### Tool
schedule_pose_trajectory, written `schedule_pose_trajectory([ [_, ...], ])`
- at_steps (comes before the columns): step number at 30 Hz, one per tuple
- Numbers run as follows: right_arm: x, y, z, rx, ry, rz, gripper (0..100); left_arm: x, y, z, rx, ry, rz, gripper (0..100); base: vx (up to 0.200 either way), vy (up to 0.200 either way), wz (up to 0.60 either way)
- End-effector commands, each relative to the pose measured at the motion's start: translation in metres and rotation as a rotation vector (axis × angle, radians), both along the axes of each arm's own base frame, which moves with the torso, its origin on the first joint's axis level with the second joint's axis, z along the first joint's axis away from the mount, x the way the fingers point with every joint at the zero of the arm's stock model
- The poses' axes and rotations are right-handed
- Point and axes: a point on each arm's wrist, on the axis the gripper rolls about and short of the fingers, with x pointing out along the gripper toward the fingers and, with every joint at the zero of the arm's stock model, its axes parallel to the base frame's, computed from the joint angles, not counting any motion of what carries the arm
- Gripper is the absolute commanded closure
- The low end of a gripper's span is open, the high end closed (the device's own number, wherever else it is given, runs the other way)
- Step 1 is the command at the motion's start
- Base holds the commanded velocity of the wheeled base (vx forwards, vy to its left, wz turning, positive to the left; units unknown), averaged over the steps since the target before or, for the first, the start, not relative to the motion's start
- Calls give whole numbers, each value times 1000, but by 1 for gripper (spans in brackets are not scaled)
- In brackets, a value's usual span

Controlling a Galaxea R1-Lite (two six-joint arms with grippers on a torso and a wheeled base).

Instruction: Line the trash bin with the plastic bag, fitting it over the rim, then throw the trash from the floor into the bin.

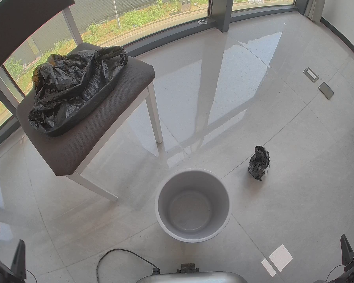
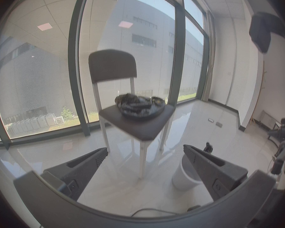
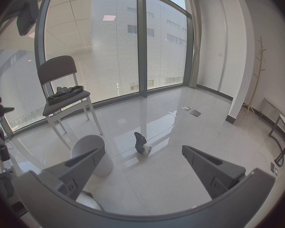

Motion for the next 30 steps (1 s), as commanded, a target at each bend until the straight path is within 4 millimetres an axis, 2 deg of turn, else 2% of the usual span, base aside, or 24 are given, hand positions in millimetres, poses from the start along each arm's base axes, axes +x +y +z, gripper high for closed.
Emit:
schedule_pose_trajectory([
  [1, 1, 0, -5, 0, 8, 0, 0, 11, 1, 110, -55, -25, 8, 0, 0, 0, 0],
  [2, 1, 0, -5, 0, 7, 0, 0, 19, 2, 124, -64, 10, 36, 0, 0, 0, 0],
  [3, 1, 0, -5, 0, 7, 0, 0, 22, 2, 128, -69, 19, 45, 0, 0, 0, 0],
  [4, 1, 0, -5, 0, 7, 0, 0, 34, 2, 148, -89, 59, 90, 0, 0, 0, 0],
  [6, 1, 0, -5, 0, 7, 0, 0, 45, 3, 171, -104, 83, 129, 0, 0, 0, 0],
  [11, 1, 0, -5, 1, 7, 0, 0, 68, 5, 197, -192, 242, 231, 0, 0, 0, 0],
  [12, 1, 0, -5, 0, 8, 0, 0, 70, 6, 197, -201, 255, 240, 0, 0, 0, 0],
  [15, 1, 0, -5, 0, 7, 0, 0, 93, 11, 206, -265, 407, 328, 0, 0, 0, 0],
  [22, 1, 0, -5, -8, 8, 19, 0, 138, 17, 191, -306, 633, 383, 0, 0, 0, 0],
  [26, 1, 0, -5, -3, 8, 17, 0, 153, 19, 189, -309, 664, 394, 0, 0, 0, 0],
  [30, 1, 0, -5, 0, 8, 13, 0, 157, 21, 190, -337, 662, 400, 0, 0, 0, 0],
])
